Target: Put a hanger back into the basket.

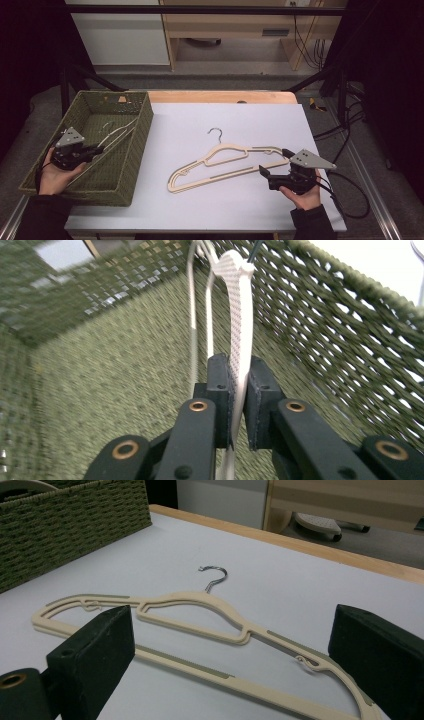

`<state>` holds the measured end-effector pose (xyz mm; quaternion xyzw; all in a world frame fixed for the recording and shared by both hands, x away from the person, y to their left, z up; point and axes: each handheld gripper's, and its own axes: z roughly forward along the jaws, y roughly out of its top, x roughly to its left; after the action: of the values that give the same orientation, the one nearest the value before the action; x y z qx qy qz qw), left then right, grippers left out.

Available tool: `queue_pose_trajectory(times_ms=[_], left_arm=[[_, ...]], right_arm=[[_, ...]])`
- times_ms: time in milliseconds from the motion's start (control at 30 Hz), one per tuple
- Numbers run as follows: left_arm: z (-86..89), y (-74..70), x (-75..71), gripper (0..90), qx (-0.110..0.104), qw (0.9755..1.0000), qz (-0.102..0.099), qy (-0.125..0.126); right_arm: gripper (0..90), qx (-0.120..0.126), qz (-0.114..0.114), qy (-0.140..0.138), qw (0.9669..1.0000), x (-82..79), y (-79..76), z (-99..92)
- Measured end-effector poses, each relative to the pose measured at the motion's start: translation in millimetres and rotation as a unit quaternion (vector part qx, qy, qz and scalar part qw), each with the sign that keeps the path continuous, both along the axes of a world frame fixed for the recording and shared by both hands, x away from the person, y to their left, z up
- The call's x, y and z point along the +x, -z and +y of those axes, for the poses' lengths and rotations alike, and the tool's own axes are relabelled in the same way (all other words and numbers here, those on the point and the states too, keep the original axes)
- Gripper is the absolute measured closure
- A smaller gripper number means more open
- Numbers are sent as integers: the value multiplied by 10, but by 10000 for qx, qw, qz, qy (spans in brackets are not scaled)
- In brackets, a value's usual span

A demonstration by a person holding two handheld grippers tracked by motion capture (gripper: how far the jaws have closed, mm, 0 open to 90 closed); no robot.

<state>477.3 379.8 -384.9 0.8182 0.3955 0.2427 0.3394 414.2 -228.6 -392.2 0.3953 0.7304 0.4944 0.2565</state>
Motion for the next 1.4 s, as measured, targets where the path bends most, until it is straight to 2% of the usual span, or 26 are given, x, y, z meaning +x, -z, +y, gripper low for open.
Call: queue_pose_trajectory(times_ms=[100,200,400,500,633,767,867,1033,1167,1267,1400], left_arm=[[-48,25,18,798,95,9997,185,109],[-102,65,30,788,328,9989,303,159],[-130,91,44,775,409,9981,413,202],[-171,125,66,724,685,9959,541,224],[-192,144,73,727,727,9955,564,235],[-181,126,65,682,696,9958,534,276],[-179,82,47,646,569,9971,420,269],[-169,-11,5,581,471,9980,293,311],[-150,-94,-39,495,273,9993,55,237],[-132,-172,-87,394,-124,9997,-200,100],[-122,-298,-176,247,-647,9969,-439,42]], right_arm=[[53,-3,14,0,10000,-2,3,5],[53,-27,15,-18,10000,-4,3,5],[53,-24,12,-8,10000,0,7,13],[53,-47,29,-11,10000,2,13,20],[53,-35,21,-20,10000,3,17,28],[53,-38,9,-24,10000,3,16,28],[53,-31,11,-29,10000,3,15,31],[53,-25,32,-38,10000,3,18,41],[53,-14,25,-35,10000,1,15,40],[52,0,0,-45,10000,0,10,39],[52,49,17,-40,10000,-2,3,33]])
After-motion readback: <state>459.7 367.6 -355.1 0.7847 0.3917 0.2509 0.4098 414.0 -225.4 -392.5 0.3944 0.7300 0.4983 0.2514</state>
